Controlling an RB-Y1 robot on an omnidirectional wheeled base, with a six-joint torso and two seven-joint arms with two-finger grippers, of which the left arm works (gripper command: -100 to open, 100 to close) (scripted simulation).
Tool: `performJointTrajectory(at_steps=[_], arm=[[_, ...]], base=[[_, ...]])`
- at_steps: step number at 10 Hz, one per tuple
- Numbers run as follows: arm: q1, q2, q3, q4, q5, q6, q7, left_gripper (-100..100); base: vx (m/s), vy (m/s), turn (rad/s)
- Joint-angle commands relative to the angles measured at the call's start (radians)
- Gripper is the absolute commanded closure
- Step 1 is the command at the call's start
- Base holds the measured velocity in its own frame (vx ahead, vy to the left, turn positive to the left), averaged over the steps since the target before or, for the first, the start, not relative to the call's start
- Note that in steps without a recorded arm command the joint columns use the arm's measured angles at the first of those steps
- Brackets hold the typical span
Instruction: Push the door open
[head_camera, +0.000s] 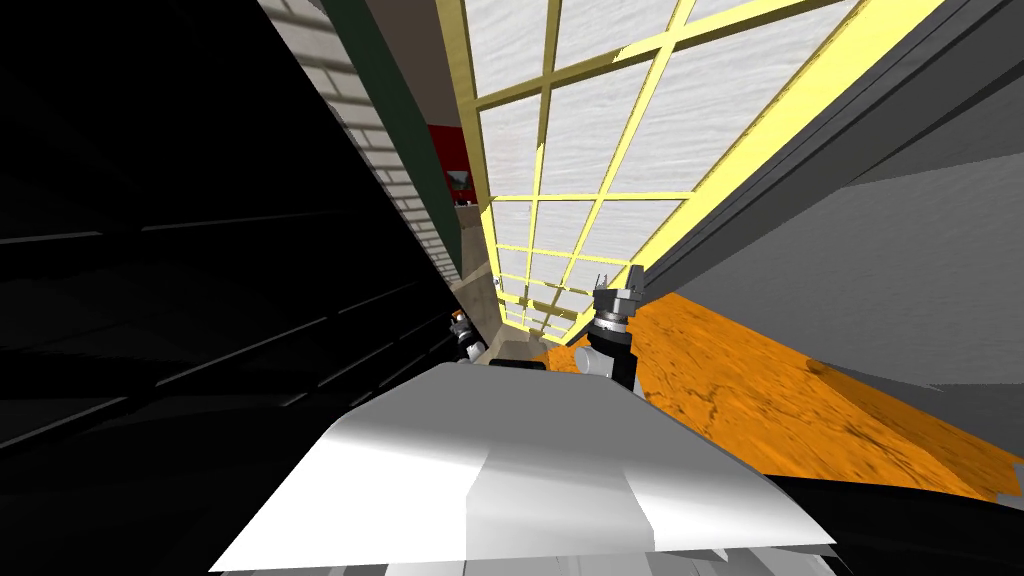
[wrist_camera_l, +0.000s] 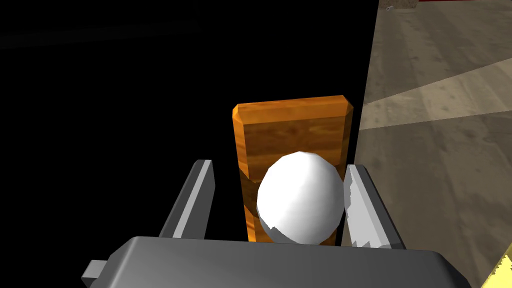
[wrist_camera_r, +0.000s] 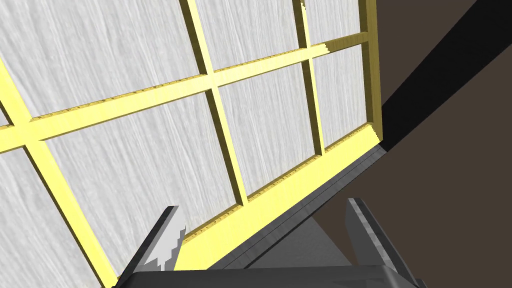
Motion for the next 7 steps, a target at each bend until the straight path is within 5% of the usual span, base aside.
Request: performJointTrajectory(at_steps=[1,5,7], arm=[[-0.012,0.02,0.026,0.027,0.014,-0.037,0.006,100],[-0.026,0.018,0.075,0.042,0.049,-0.07,-0.014,100],[-0.026,0.018,0.075,0.042,0.049,-0.07,-0.014,100]], base=[[0.029,0.02,-0.086],[0.058,0.056,-0.1],[0.043,0.053,-0.025]])
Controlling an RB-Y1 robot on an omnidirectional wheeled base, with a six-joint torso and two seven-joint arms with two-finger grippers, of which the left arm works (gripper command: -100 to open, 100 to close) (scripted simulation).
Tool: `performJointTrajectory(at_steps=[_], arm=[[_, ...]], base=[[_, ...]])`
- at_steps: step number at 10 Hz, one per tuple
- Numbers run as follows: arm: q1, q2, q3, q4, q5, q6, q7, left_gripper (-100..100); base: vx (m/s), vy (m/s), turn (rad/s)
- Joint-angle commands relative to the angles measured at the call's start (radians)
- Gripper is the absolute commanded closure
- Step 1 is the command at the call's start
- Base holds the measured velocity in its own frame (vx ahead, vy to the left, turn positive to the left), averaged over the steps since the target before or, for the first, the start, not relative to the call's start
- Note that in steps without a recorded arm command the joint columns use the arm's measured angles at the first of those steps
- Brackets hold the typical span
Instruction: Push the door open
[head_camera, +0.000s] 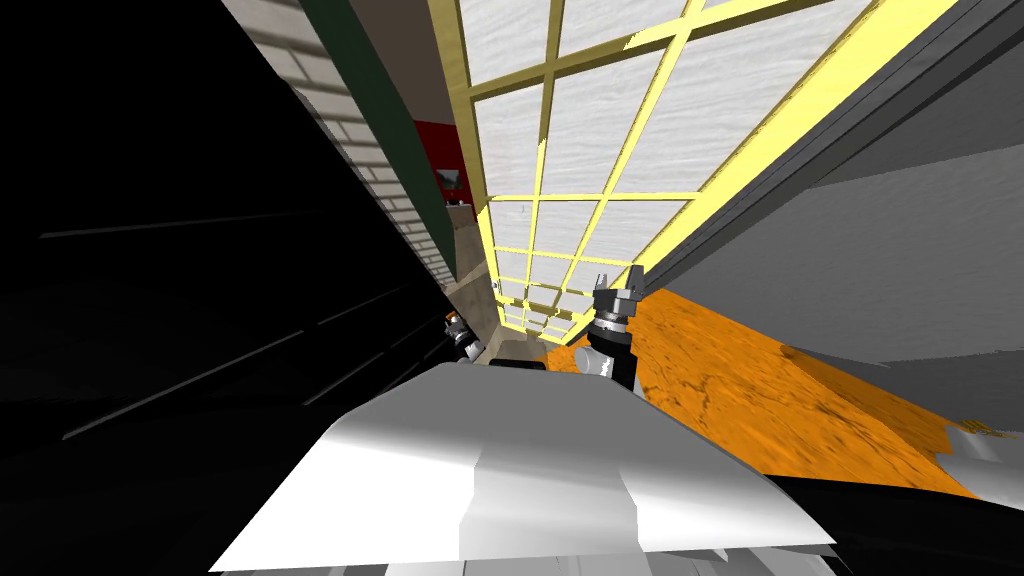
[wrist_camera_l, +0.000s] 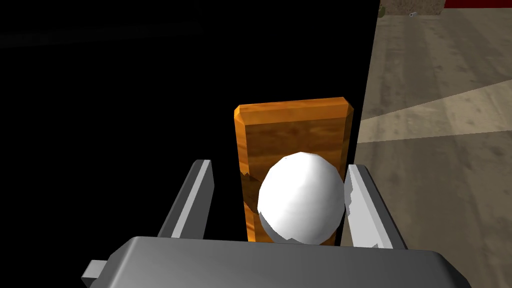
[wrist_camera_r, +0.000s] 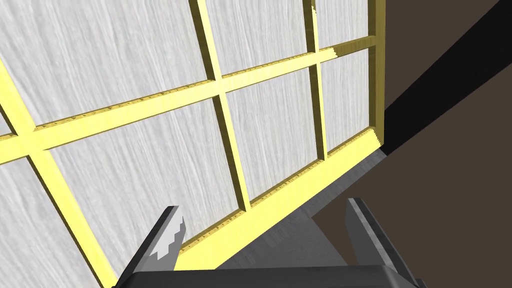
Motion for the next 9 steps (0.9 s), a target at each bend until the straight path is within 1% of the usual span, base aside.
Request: performJointTrajectory(at_steps=[1,3,4,5,6,8,9], arm=[[-0.008,0.02,0.028,0.015,0.017,-0.022,-0.002,100],[-0.008,0.02,0.028,0.015,0.017,-0.022,-0.002,100],[-0.012,0.018,0.045,0.02,0.028,-0.033,-0.009,100],[-0.012,0.018,0.045,0.02,0.028,-0.033,-0.009,100],[-0.017,0.016,0.061,0.025,0.04,-0.044,-0.015,100],[-0.017,0.016,0.061,0.025,0.04,-0.044,-0.015,100],[-0.021,0.013,0.077,0.03,0.052,-0.054,-0.022,100]], base=[[0.026,0.03,-0.069],[0.025,0.017,-0.02],[0.022,0.02,-0.084],[0.022,0.029,-0.051],[0.036,0.045,-0.091],[0.029,0.034,-0.018],[0.032,0.037,-0.07]])
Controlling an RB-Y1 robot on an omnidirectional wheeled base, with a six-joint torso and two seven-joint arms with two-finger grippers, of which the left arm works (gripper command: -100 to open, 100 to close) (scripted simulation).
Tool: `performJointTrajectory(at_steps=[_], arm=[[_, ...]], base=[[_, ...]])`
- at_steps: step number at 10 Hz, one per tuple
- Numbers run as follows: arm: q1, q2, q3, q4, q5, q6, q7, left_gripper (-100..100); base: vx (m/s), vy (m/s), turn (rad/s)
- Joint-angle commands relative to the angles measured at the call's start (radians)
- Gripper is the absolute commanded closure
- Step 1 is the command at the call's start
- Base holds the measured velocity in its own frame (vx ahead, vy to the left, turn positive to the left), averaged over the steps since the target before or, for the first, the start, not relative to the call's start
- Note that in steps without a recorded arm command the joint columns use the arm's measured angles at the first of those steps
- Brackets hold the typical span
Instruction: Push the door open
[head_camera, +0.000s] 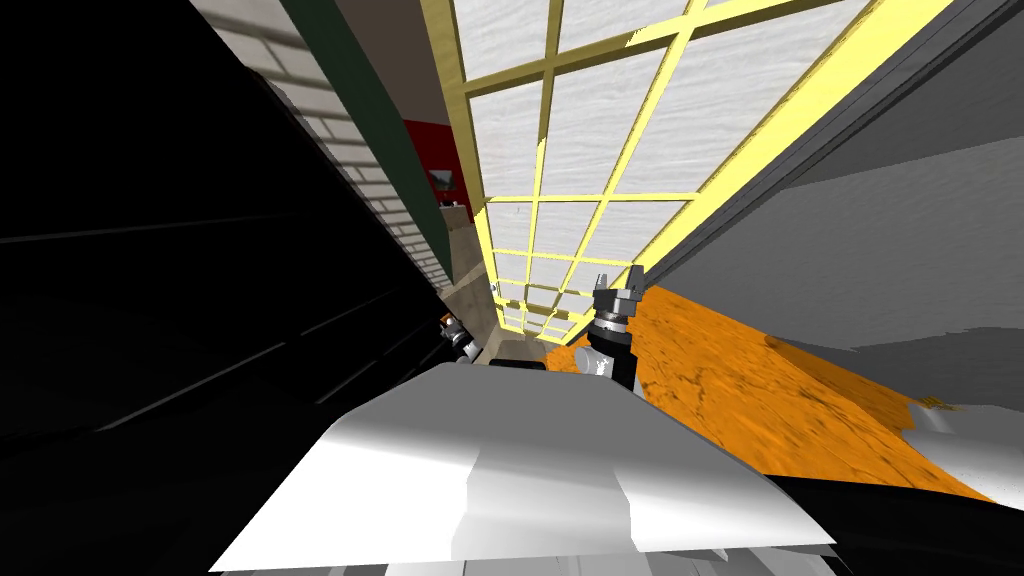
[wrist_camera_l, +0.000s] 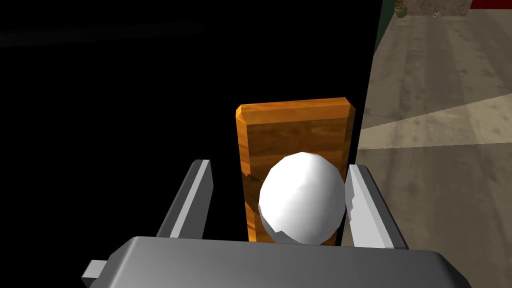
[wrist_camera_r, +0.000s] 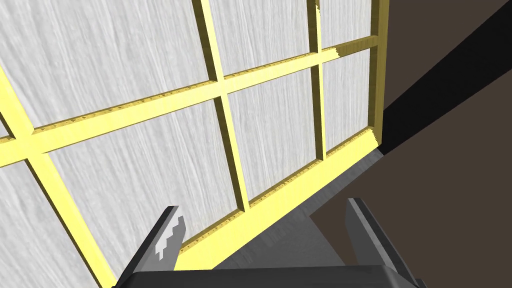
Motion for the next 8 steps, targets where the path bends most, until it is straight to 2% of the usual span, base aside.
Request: performJointTrajectory(at_steps=[1,6,7,8], arm=[[0.002,0.009,0.033,-0.003,0.02,-0.03,-0.009,100],[-0.018,-0.011,0.107,0.02,0.074,-0.08,-0.038,100],[-0.018,-0.011,0.107,0.02,0.074,-0.08,-0.038,100],[-0.025,-0.02,0.134,0.028,0.094,-0.098,-0.049,100]], base=[[0.06,0.069,-0.154],[0.082,0.089,-0.113],[0.043,0.058,-0.047],[0.05,0.092,-0.137]])
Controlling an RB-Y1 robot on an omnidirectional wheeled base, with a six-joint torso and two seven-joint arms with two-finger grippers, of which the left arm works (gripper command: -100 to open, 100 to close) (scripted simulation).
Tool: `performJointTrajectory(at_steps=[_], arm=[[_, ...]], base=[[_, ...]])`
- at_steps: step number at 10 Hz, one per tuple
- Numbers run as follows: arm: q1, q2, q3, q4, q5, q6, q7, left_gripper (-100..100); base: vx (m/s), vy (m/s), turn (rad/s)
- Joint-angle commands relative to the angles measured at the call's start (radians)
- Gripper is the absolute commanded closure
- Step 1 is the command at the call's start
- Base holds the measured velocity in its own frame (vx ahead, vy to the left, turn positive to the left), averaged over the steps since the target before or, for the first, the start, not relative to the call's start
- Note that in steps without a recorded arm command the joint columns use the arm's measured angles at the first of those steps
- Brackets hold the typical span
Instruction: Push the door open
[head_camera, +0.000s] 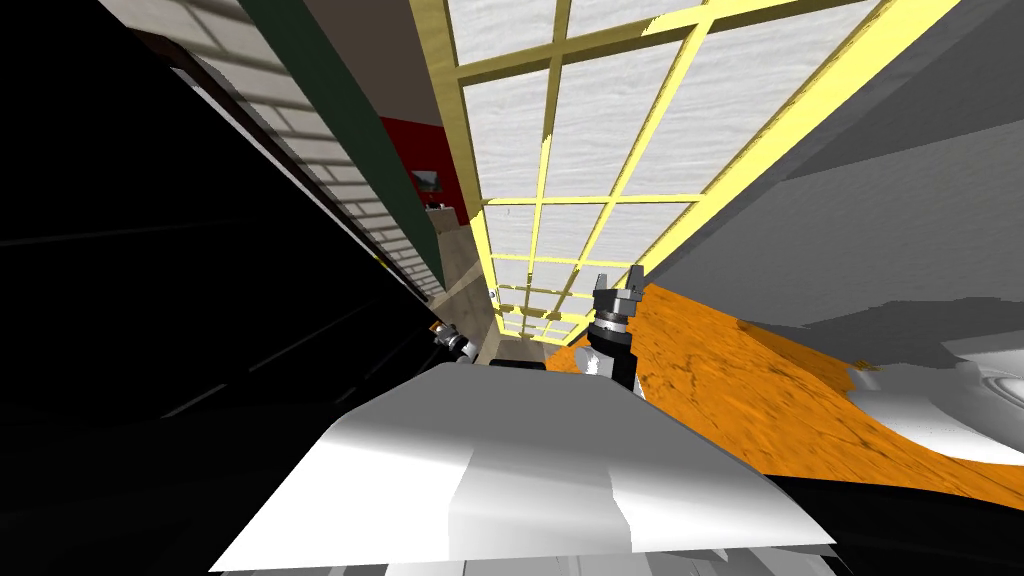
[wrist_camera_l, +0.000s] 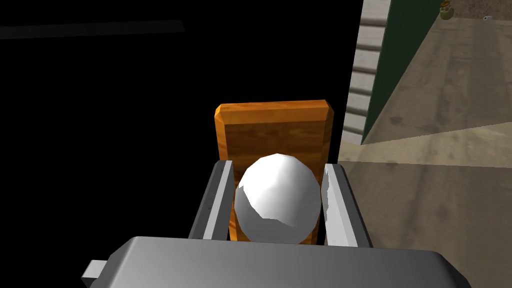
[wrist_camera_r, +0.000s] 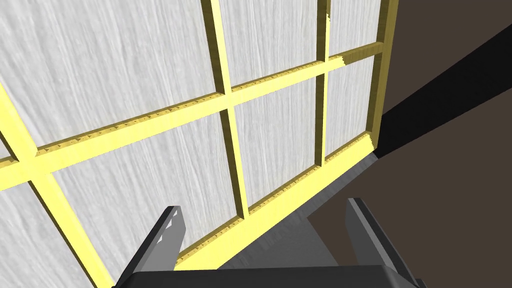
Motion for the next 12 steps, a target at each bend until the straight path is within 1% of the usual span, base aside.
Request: performJointTrajectory(at_steps=[1,2,3,4,5,6,8,9,10,12], arm=[[-0.025,0.012,0.019,0.05,0.01,-0.043,0.014,100],[-0.025,0.012,0.019,0.057,0.01,-0.043,0.014,100],[-0.031,0.002,0.042,0.064,0.027,-0.059,0.005,100],[-0.034,-0.003,0.054,0.067,0.035,-0.067,0.0,100],[-0.034,-0.003,0.054,0.067,0.035,-0.067,0.0,100],[-0.042,-0.018,0.082,0.076,0.055,-0.085,-0.011,100],[-0.05,-0.036,0.111,0.085,0.076,-0.105,-0.022,100],[-0.04,-0.035,0.098,0.072,0.068,-0.095,-0.019,100],[-0.041,-0.003,0.122,0.069,0.092,-0.116,-0.029,100],[-0.041,-0.003,0.122,0.069,0.092,-0.116,-0.029,100]], base=[[0.038,0.083,-0.057],[0.02,0.03,0.003],[0.046,0.045,-0.11],[0.058,0.075,-0.125],[0.047,0.052,-0.035],[0.078,0.094,-0.119],[0.086,0.117,-0.119],[0.031,0.045,-0.013],[0.036,0.089,-0.134],[0.037,0.081,-0.039]])
